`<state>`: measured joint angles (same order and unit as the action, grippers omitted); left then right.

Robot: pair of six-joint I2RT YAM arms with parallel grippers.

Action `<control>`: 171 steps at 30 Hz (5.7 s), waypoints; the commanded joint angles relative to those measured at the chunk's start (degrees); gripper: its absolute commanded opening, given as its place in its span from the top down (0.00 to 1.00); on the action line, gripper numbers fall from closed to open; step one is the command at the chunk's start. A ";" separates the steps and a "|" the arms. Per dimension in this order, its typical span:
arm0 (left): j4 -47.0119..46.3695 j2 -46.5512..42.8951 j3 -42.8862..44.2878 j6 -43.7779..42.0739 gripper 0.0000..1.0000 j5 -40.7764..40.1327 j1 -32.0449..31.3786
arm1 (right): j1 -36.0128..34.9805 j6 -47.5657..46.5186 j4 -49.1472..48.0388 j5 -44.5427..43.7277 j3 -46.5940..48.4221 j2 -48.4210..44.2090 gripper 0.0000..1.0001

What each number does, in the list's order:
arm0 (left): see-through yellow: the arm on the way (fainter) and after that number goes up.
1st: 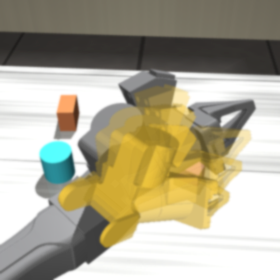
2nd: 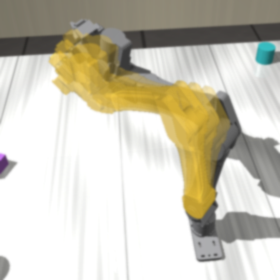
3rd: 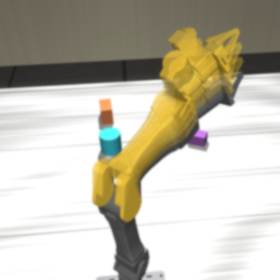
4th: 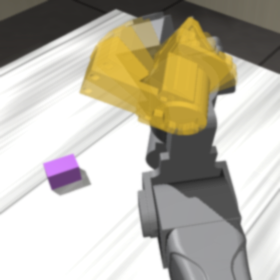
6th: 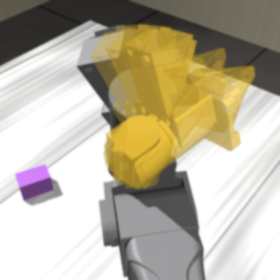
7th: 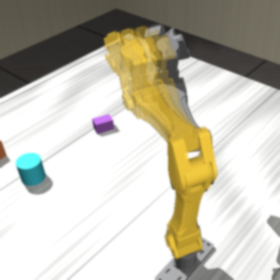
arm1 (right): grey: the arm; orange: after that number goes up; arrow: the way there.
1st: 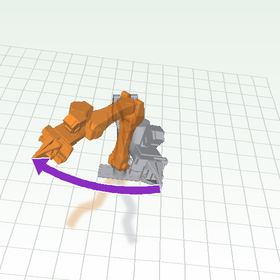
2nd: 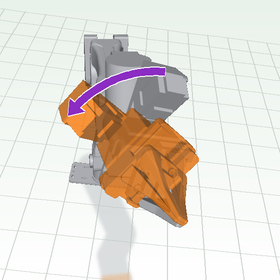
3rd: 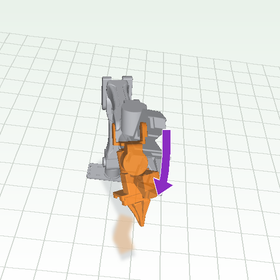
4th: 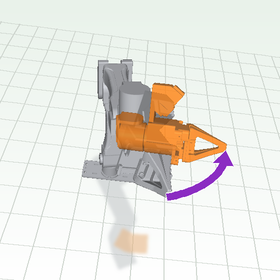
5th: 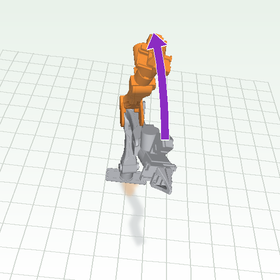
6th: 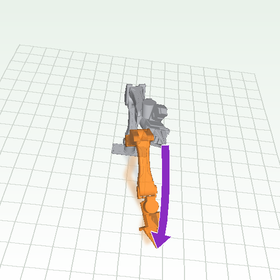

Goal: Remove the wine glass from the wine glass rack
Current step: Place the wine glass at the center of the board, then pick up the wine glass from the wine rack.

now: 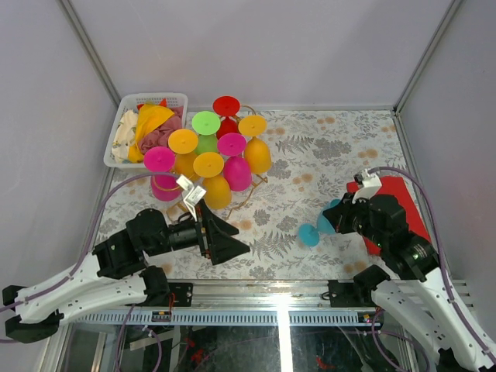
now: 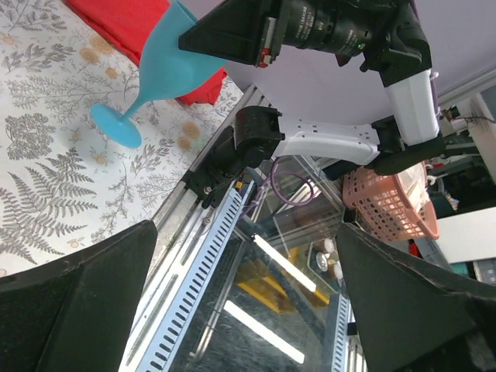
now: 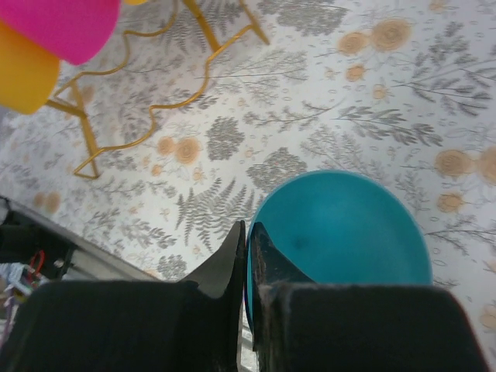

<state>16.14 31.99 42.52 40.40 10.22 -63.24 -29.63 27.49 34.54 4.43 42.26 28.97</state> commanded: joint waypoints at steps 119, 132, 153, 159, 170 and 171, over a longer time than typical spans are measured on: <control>18.11 -6.75 19.02 -3.29 0.00 -37.11 -0.01 | -27.73 29.31 -58.10 -12.45 17.59 43.10 0.38; 20.39 -6.80 19.13 -3.63 0.00 -37.62 -0.08 | -27.68 31.55 -58.43 -15.26 19.24 46.15 0.54; 21.92 -4.81 19.90 -3.87 0.00 -37.75 0.04 | -27.73 34.63 -60.36 -14.33 19.49 46.47 0.71; 22.04 -4.70 19.53 -3.61 0.00 -37.67 0.00 | -27.68 35.93 -59.36 -15.15 19.69 46.56 0.72; 22.48 -4.64 19.17 -2.79 0.00 -37.63 0.02 | -27.72 37.54 -58.77 -13.74 19.46 45.48 0.87; 22.57 -4.54 19.18 -2.57 0.00 -37.76 -0.02 | -27.68 38.16 -59.37 -13.61 19.06 45.14 0.87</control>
<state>38.48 27.09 61.08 36.86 -27.00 -63.24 -56.95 63.88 -21.82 -8.05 60.16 75.90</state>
